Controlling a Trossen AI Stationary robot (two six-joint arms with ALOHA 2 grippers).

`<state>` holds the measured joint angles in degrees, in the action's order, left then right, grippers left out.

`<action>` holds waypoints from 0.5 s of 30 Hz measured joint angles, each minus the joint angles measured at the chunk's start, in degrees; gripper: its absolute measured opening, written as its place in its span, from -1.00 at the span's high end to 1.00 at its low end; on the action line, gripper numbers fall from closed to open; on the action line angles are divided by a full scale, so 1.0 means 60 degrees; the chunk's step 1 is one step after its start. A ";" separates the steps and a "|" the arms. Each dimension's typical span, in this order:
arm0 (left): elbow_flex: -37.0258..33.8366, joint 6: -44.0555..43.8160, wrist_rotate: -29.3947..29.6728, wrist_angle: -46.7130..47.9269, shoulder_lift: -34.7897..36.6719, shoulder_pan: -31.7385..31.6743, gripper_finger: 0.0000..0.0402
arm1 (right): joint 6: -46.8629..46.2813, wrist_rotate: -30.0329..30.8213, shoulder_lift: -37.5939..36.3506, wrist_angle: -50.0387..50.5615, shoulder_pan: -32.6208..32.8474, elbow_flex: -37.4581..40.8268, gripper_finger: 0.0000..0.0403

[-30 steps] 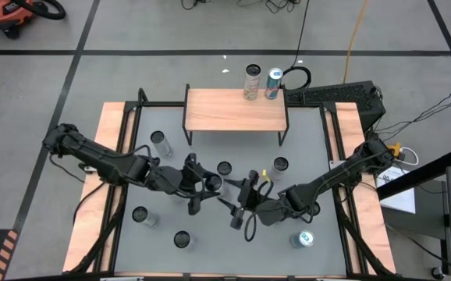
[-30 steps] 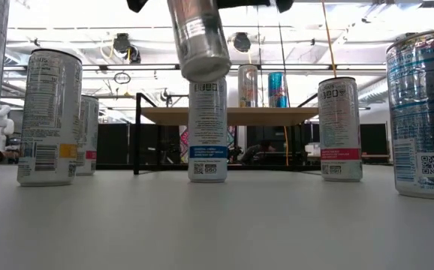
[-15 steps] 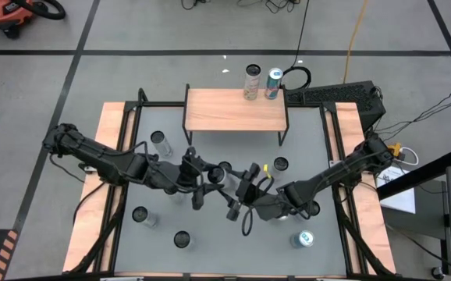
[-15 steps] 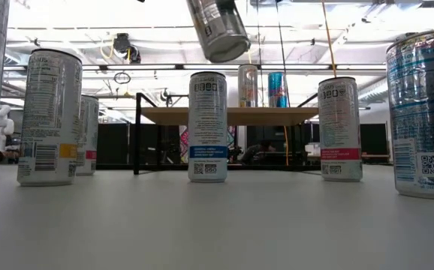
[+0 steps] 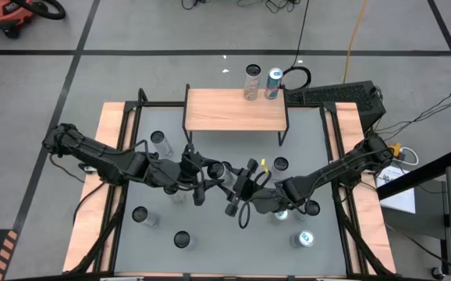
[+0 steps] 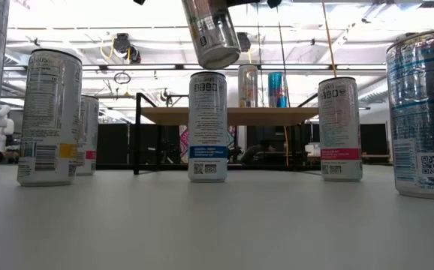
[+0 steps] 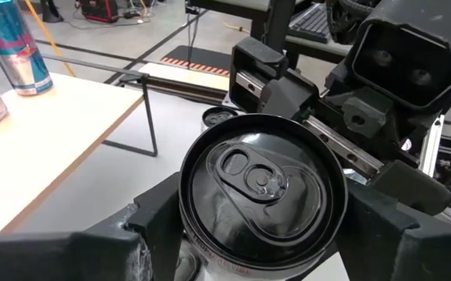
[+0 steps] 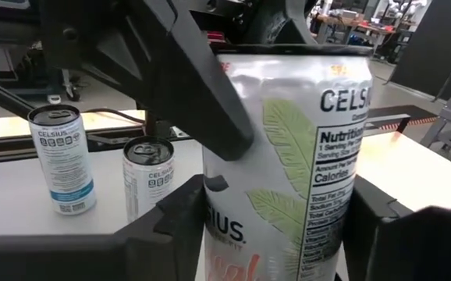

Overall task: Place canned beverage on shelf
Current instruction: Put the right white yellow soda can on the shelf aligned with the other white yellow soda can

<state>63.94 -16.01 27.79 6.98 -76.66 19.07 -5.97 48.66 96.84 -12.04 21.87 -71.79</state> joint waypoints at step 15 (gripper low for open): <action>0.0000 0.0924 -0.0193 -0.0278 0.0045 0.0113 -0.91 | 0.0276 -0.0163 -0.0098 0.0012 0.0062 0.0011 0.17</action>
<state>63.94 -10.47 26.63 5.31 -76.39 19.75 -4.32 47.68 96.25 -11.97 22.24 -71.72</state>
